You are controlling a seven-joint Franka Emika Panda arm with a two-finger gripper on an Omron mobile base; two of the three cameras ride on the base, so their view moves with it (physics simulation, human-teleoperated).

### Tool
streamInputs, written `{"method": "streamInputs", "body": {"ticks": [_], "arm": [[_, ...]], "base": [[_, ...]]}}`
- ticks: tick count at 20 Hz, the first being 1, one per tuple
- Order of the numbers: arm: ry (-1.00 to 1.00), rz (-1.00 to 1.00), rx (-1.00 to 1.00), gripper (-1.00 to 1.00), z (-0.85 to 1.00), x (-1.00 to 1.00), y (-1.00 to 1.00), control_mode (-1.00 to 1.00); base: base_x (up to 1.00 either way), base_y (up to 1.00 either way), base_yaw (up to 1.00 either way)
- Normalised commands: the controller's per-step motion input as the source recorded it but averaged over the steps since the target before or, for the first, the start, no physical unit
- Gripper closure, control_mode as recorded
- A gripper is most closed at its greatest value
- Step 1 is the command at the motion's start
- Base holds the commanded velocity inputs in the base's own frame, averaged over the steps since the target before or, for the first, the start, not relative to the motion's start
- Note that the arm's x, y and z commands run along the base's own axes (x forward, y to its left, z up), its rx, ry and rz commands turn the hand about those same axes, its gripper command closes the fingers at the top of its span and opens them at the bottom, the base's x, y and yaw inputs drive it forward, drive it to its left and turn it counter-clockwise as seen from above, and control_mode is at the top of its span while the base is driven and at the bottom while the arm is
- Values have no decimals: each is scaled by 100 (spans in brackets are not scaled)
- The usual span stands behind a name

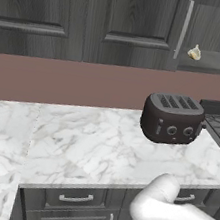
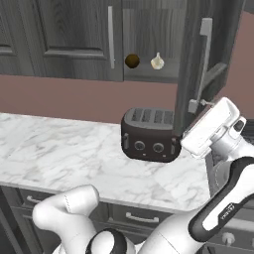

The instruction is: Pick the avocado, garlic from the counter and place them in the cabinet. Then close the cabinet.

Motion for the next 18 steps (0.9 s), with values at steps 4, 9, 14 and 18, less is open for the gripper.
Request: {"method": "streamInputs", "body": {"ticks": [4,9,14,18], "arm": [[0,-26,-34,-100,91,0,96,-100],[6,-44,-33,-100,66,31,96,-100],[13,-53,-27,-100,45,54,84,-100],[16,-56,-22,-100,35,66,84,-100]], "base": [[0,0,0],[0,0,0],[0,0,0],[0,0,0]]}}
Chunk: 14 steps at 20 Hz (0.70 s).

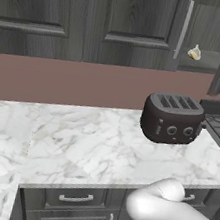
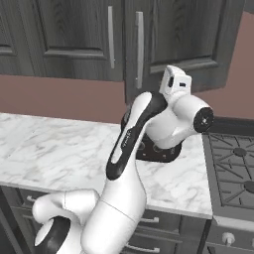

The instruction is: Pick the avocado, garlic from the counter and place them in the cabinet. Then close the cabinet.

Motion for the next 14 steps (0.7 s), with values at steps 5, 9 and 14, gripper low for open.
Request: {"method": "streamInputs", "body": {"ticks": [5,9,14], "arm": [[16,-55,-22,-100,34,79,86,-100],[15,-54,-23,-100,38,88,86,-100],[18,-49,-18,-100,20,98,64,-100]], "base": [[0,0,0],[0,0,0],[0,0,0]]}}
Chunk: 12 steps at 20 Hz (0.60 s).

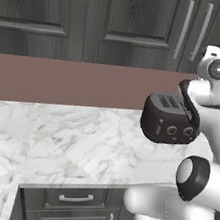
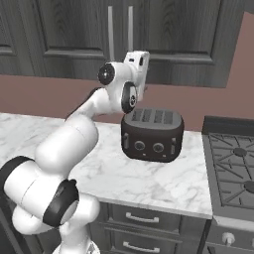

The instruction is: Pick the avocado, garlic from the counter and place them in the cabinet. Then close the cabinet.

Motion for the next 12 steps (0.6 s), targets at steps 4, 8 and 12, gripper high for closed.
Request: {"method": "streamInputs", "body": {"ticks": [4,8,12], "arm": [[21,-34,-3,-100,6,100,7,-100],[27,-7,8,-100,36,80,-26,-100],[16,18,30,-100,26,-58,-82,-100]], "base": [[0,0,0],[0,0,0],[0,0,0]]}}
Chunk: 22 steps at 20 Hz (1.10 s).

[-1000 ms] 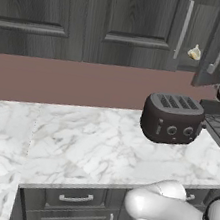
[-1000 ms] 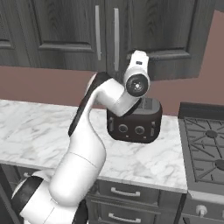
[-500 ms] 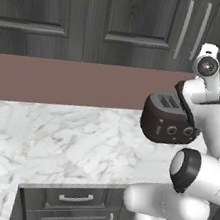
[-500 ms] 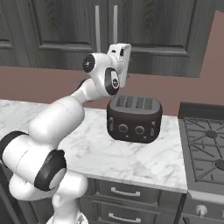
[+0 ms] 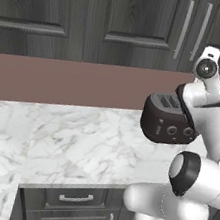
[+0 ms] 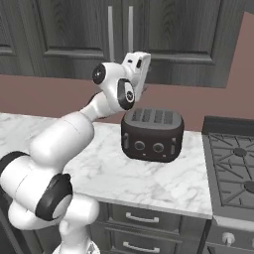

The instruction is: Pick the avocado, garlic from the counter and place them in the cabinet. Then close the cabinet.

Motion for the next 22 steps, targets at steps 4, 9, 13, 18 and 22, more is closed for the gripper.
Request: {"method": "streamInputs", "body": {"ticks": [4,9,13,18,22], "arm": [[23,26,21,-100,0,-100,-30,-100],[9,16,7,-100,0,-100,10,-100],[1,11,0,-100,0,-100,49,-100],[0,13,-12,-100,-20,-100,69,-100],[2,14,-19,-100,-70,-100,75,-100]], "base": [[0,0,0],[0,0,0],[0,0,0],[0,0,0],[0,0,0]]}}
